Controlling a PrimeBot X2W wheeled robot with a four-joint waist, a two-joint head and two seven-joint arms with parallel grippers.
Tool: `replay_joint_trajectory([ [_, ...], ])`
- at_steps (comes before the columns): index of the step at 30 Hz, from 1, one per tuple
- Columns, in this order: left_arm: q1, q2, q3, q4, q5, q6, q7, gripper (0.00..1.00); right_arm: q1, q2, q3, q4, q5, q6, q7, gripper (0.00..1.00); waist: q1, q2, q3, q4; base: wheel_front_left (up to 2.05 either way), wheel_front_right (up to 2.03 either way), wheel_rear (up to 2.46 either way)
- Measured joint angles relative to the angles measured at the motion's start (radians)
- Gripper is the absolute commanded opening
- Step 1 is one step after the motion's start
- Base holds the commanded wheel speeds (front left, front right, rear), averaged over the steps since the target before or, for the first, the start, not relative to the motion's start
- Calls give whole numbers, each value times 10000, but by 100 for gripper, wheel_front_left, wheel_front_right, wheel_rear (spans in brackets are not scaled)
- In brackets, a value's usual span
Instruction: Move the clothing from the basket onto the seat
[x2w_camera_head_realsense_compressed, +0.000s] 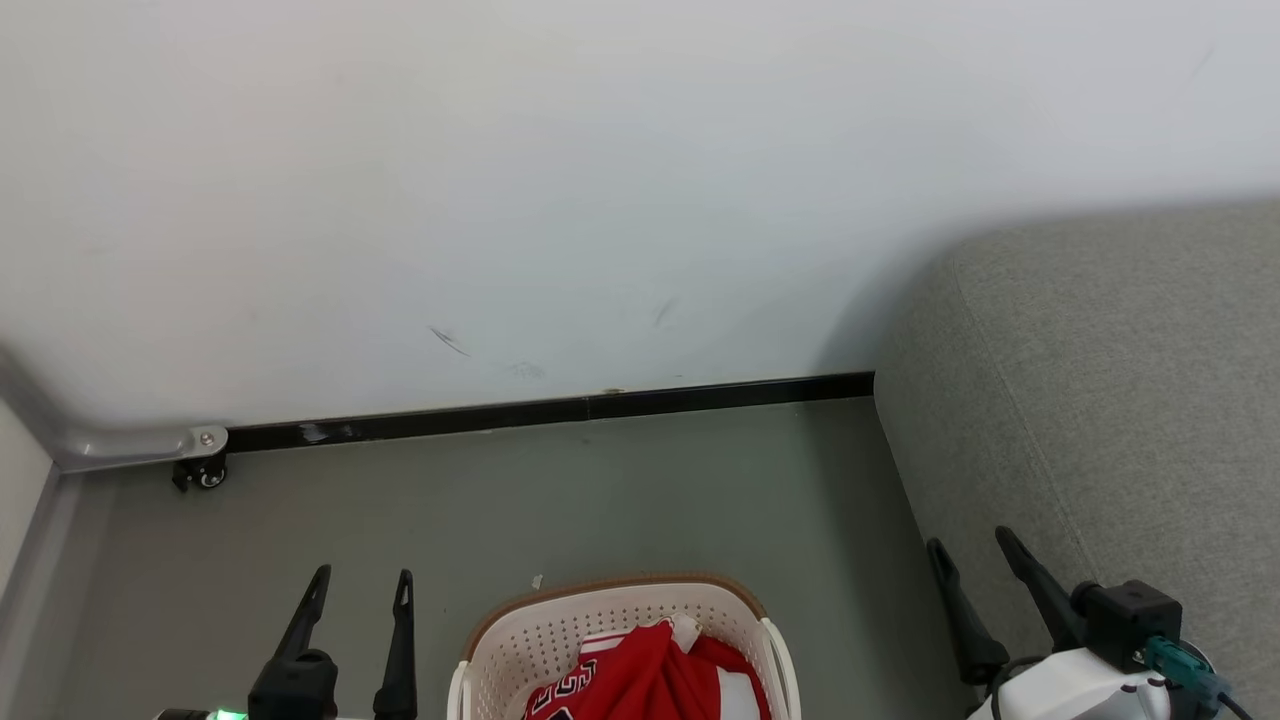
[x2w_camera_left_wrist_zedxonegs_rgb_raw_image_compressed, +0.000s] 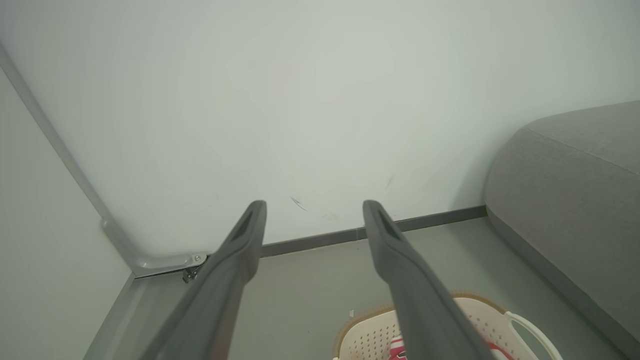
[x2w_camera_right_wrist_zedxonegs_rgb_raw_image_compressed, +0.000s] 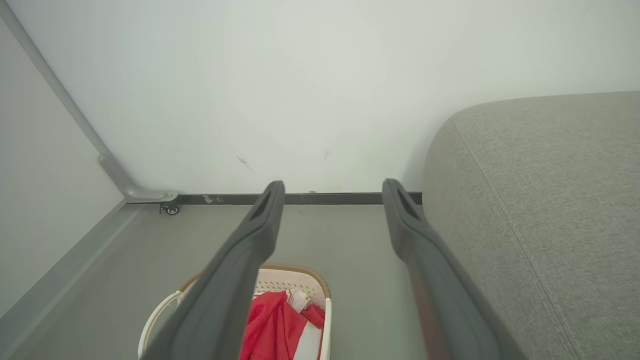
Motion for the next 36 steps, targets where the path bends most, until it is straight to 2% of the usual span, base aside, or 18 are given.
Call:
replay_joint_trajectory([
  [36, 0, -19, 128, -10, 0, -2, 0, 100, 163, 0, 54, -75, 174, 0, 0, 100, -2, 0, 44, 8, 0, 0, 0],
])
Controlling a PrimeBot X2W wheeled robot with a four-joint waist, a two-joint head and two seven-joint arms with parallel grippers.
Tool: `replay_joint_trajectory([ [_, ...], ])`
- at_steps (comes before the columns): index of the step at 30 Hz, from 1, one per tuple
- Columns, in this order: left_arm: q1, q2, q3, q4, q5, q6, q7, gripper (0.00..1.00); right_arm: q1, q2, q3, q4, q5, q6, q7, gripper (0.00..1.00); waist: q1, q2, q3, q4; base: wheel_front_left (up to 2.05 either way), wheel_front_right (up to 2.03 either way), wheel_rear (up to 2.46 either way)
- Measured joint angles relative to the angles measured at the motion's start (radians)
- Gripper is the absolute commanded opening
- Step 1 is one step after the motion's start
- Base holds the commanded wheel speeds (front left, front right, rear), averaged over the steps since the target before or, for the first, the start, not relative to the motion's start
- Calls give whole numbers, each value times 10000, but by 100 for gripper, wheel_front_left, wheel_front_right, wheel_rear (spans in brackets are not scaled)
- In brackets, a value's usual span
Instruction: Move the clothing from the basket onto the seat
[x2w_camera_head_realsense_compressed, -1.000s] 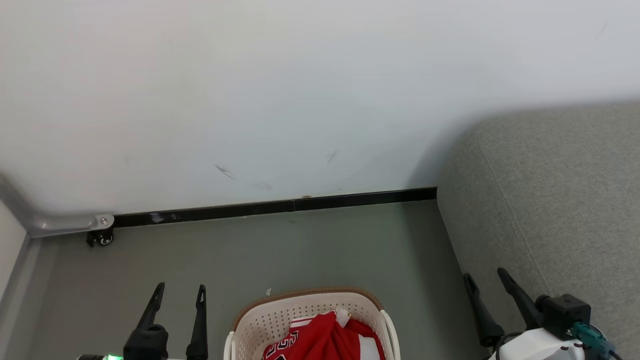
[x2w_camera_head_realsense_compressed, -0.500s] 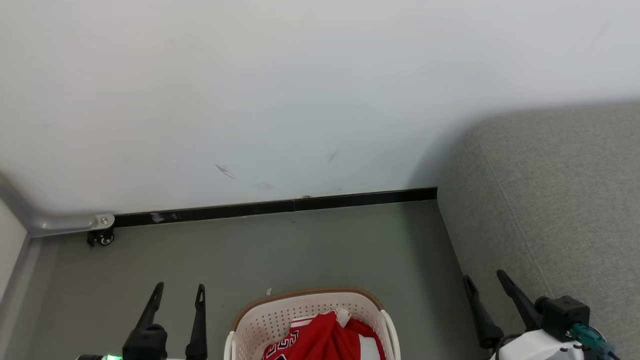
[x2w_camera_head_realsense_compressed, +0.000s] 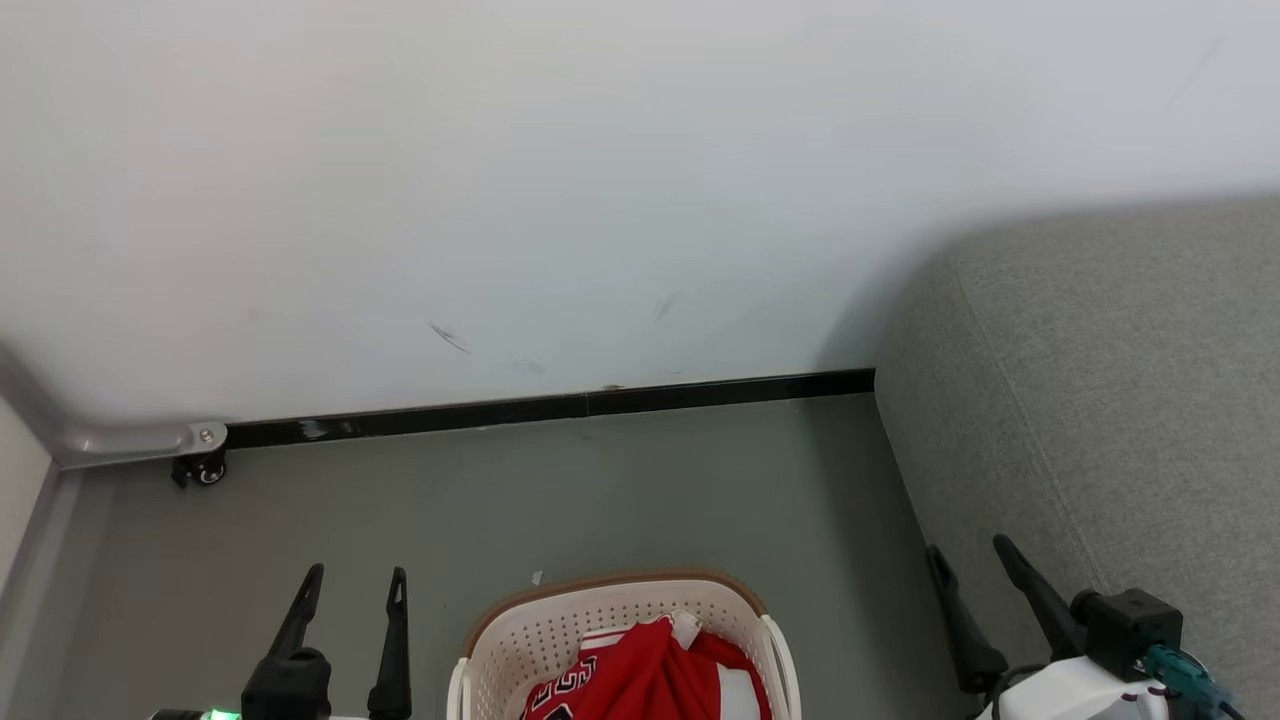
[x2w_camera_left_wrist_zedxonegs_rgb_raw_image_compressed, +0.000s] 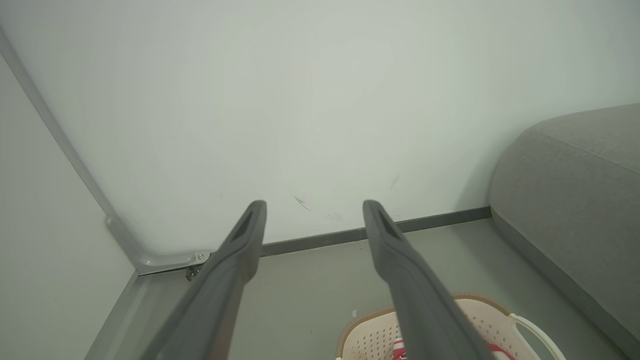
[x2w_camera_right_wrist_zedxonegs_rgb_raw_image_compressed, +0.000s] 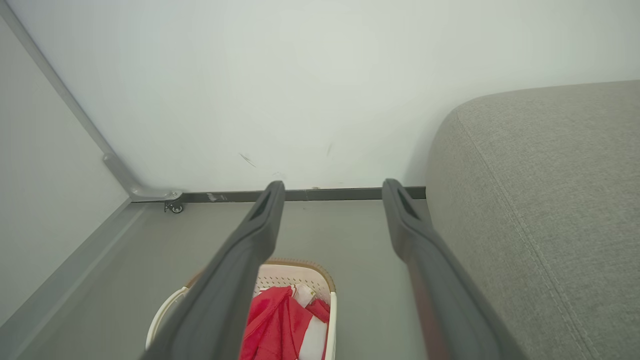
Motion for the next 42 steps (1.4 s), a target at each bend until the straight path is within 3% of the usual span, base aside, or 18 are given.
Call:
replay_joint_trajectory([
  [17, -288, 192, -573, 688, 453, -456, 0, 100, 337, 13, -558, -700, 69, 0, -2, 100, -1, 0, 405, -148, 0, 0, 0],
  [42, -2081, 123, -1988, 3275, 1338, -1070, 0, 100, 358, 27, -1212, -2343, 59, 0, -29, 100, -1, 0, 2105, -718, 0, 0, 0],
])
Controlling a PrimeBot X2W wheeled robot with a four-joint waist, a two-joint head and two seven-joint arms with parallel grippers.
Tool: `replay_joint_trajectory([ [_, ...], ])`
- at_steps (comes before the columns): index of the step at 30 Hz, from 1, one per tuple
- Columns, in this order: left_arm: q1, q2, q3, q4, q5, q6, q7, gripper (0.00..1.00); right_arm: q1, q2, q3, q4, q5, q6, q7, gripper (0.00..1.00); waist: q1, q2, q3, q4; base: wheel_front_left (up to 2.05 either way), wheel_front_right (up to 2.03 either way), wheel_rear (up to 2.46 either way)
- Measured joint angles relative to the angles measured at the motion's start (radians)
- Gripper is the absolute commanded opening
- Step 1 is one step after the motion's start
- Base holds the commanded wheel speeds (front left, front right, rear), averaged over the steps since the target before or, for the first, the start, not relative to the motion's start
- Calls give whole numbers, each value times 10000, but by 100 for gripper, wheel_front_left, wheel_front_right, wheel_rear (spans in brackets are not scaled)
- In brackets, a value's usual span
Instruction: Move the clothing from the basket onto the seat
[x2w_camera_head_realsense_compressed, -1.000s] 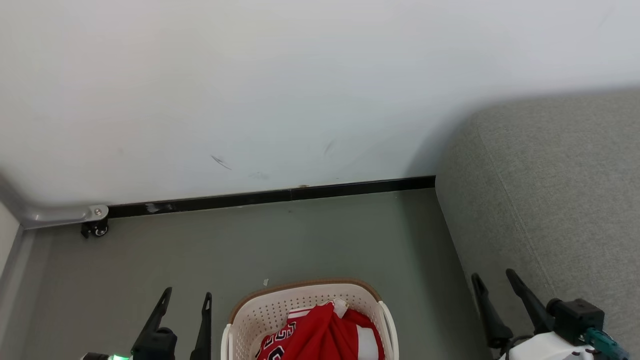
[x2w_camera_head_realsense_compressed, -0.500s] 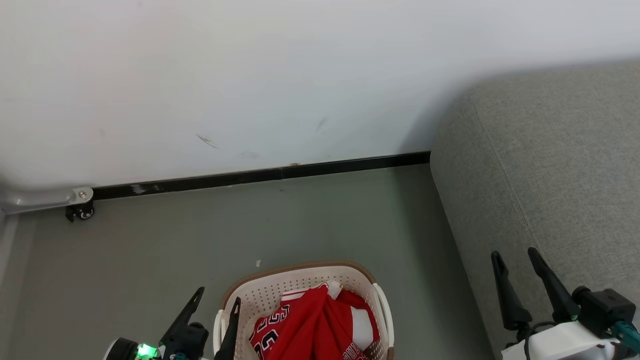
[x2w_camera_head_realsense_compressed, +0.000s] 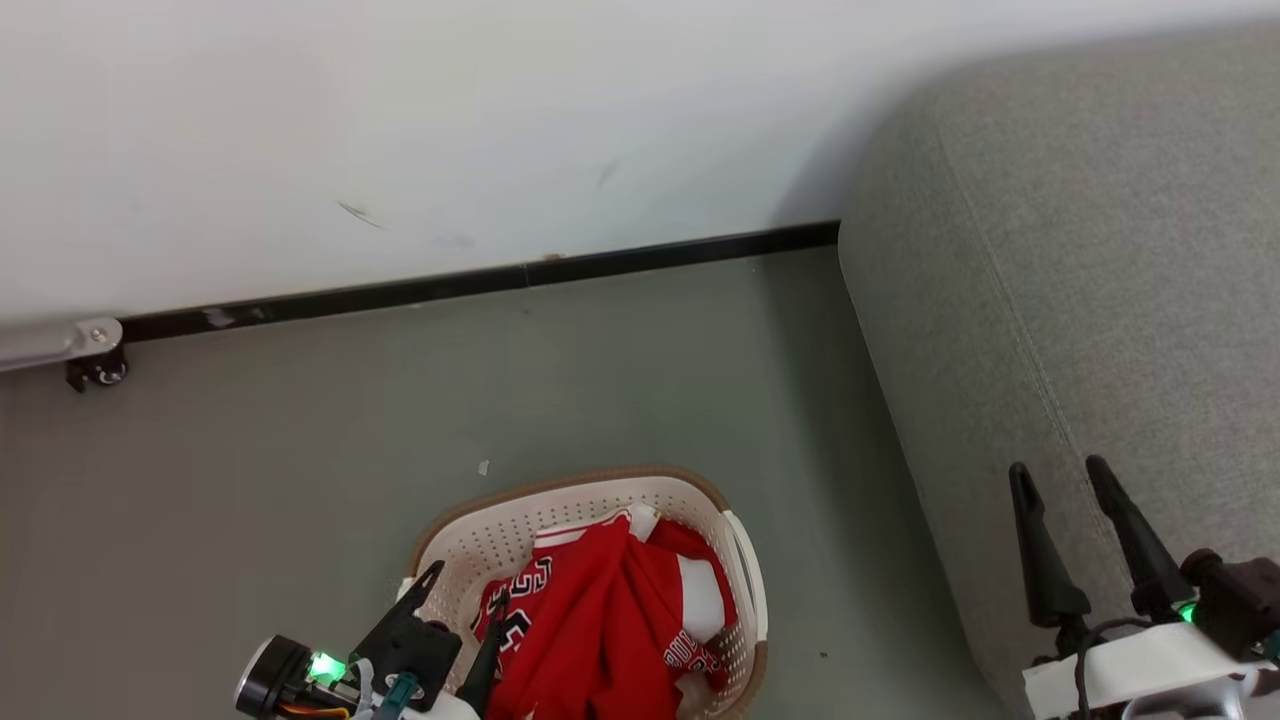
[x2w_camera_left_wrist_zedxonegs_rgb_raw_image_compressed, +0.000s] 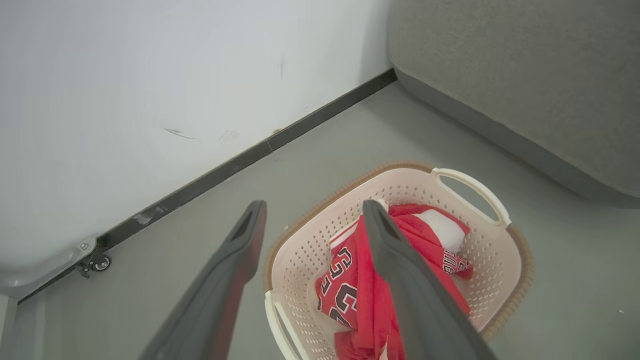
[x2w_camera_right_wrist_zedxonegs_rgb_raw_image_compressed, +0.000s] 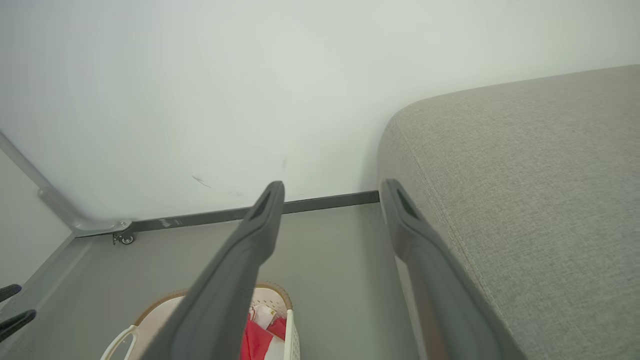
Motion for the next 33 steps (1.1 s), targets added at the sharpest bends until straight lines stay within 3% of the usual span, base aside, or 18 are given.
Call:
replay_joint_trajectory([
  [14, -1278, -6, -495, 1308, 550, -261, 2, 100, -662, 0, 38, -767, 174, 0, 0, 100, 0, 0, 1480, -644, 0, 0, 0],
  [33, -2754, 205, -681, 1996, 1152, -155, 0, 100, -2146, -2, 529, -1081, 660, 0, -12, 100, 0, 0, 3504, -1690, 0, 0, 0],
])
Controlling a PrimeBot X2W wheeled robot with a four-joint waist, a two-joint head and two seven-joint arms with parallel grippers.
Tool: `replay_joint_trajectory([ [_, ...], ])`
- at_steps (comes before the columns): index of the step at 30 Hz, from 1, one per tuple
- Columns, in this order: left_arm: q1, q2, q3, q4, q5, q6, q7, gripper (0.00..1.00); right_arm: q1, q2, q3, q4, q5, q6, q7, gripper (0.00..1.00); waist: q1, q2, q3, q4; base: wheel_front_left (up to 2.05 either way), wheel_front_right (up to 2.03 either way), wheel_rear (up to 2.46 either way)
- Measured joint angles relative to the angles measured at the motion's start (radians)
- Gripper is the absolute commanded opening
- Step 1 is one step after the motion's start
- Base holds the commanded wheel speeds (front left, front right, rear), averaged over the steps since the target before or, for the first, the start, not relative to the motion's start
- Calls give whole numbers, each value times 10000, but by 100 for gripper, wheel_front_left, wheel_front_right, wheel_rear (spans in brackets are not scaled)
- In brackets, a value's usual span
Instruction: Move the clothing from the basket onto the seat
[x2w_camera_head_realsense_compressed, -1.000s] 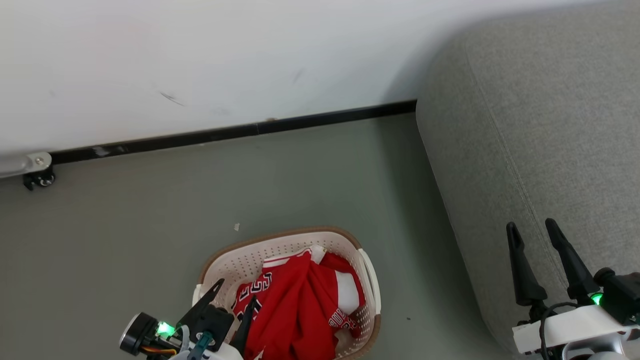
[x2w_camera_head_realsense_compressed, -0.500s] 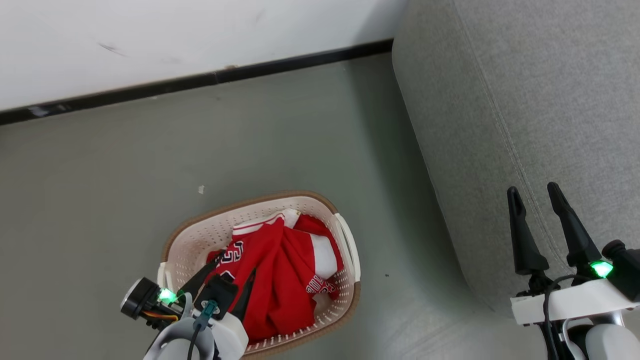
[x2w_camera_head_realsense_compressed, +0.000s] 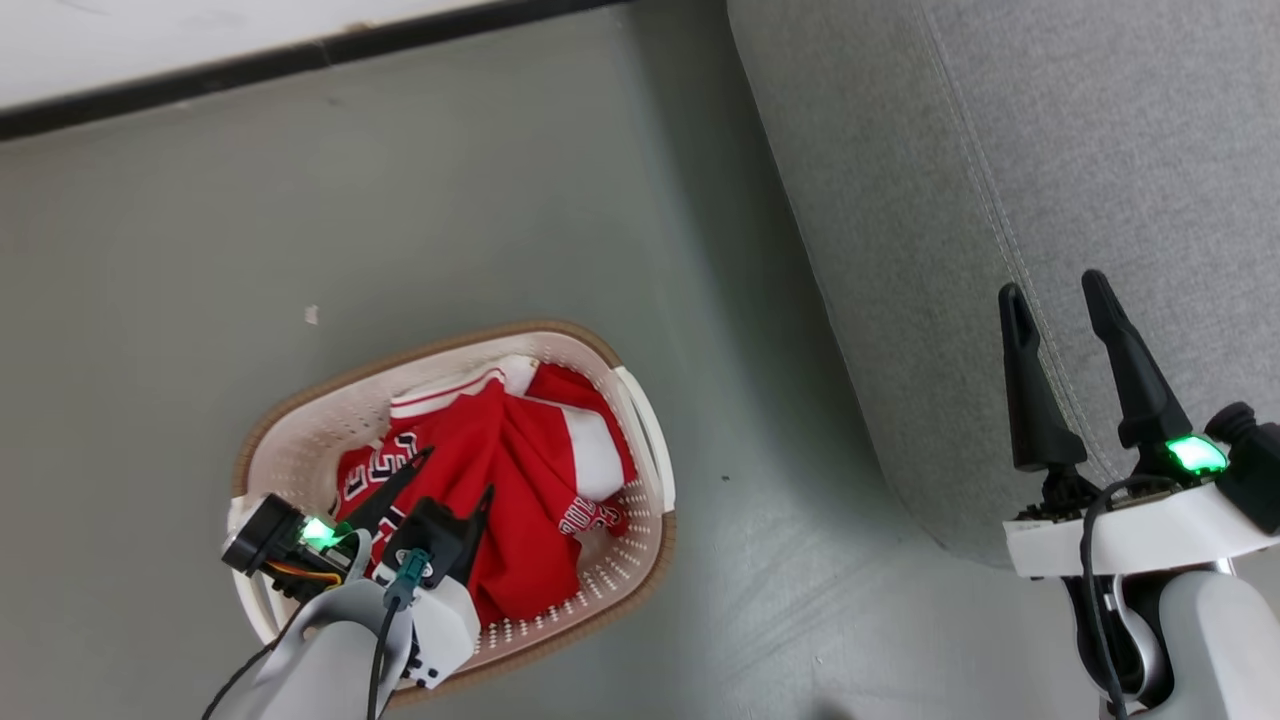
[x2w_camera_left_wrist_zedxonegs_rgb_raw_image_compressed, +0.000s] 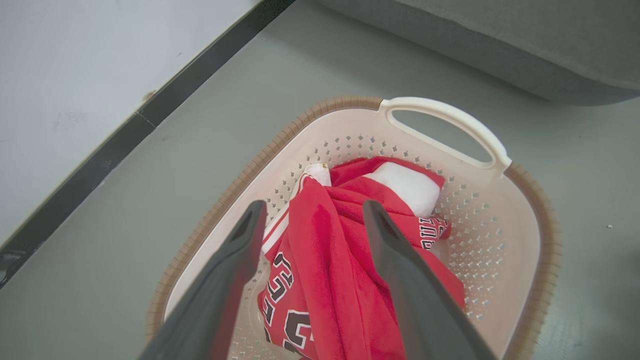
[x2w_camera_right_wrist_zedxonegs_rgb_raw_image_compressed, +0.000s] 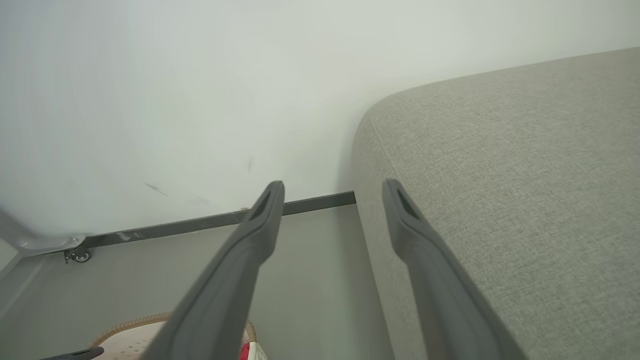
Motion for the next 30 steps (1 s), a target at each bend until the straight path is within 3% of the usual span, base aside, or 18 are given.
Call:
replay_joint_trajectory([
  [22, -1273, 330, -35, 1254, 347, 8, 123, 100, -1244, -2, 355, 27, 537, 0, -2, 100, 0, 0, 1667, -1038, 0, 0, 0],
  [30, -1691, 483, 251, 1597, 314, 270, 209, 100, -1533, -2, 529, 94, 685, 0, -2, 100, 0, 0, 2088, -1353, 0, 0, 0],
])
